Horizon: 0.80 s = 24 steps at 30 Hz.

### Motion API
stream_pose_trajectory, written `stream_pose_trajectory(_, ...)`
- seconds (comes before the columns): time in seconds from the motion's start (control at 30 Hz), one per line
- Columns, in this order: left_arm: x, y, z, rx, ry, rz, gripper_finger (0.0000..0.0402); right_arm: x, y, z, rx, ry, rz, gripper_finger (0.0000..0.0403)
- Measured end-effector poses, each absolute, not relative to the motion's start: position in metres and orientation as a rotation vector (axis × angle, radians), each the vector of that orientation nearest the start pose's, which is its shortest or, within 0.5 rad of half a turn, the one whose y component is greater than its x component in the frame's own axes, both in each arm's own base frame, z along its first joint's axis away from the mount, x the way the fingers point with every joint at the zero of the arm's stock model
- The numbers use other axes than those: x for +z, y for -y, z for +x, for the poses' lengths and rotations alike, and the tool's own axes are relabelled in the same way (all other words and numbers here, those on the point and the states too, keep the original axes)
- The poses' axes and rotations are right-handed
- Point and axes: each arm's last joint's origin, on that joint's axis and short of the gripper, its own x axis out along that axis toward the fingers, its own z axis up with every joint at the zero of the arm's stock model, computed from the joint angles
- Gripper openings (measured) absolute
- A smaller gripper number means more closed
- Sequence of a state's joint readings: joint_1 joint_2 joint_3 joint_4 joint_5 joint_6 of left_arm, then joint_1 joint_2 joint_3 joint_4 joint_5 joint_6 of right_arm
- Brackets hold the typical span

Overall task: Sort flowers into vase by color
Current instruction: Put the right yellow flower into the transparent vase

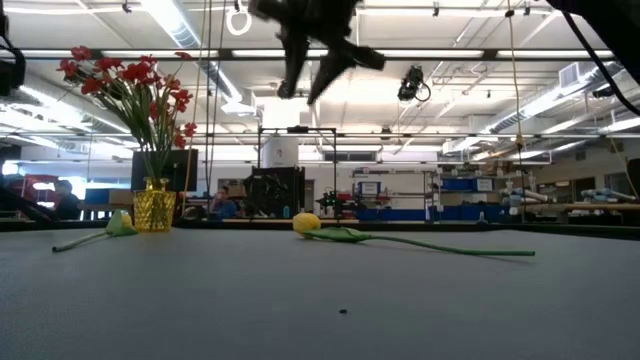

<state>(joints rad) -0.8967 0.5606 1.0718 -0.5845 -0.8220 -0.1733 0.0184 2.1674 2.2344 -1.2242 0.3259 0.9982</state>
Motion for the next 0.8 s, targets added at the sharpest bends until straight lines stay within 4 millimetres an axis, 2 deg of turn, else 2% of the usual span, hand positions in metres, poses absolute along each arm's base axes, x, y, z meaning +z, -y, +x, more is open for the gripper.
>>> stream_pose_trajectory(0.17,0.41,0.052,0.083,0.052,-0.058,-0.138,0.0186,0.28,0.022,0.444,-0.807,-1.036,0.732,0.0151)
stream_pose_trajectory(0.37,0.406,0.06,0.123,0.136,-0.085,-0.187,0.0186,0.251,0.039,0.439,-0.775,-1.167,0.67,0.0151)
stream_pose_trajectory(0.6,0.396,0.053,0.169,0.153,-0.131,-0.211,0.0185,0.229,0.055,0.43,-0.779,-1.27,0.634,0.0151)
stream_pose_trajectory(0.8,0.384,0.043,0.194,0.214,-0.189,-0.206,0.0185,0.221,0.056,0.427,-0.698,-1.334,0.61,0.0151)
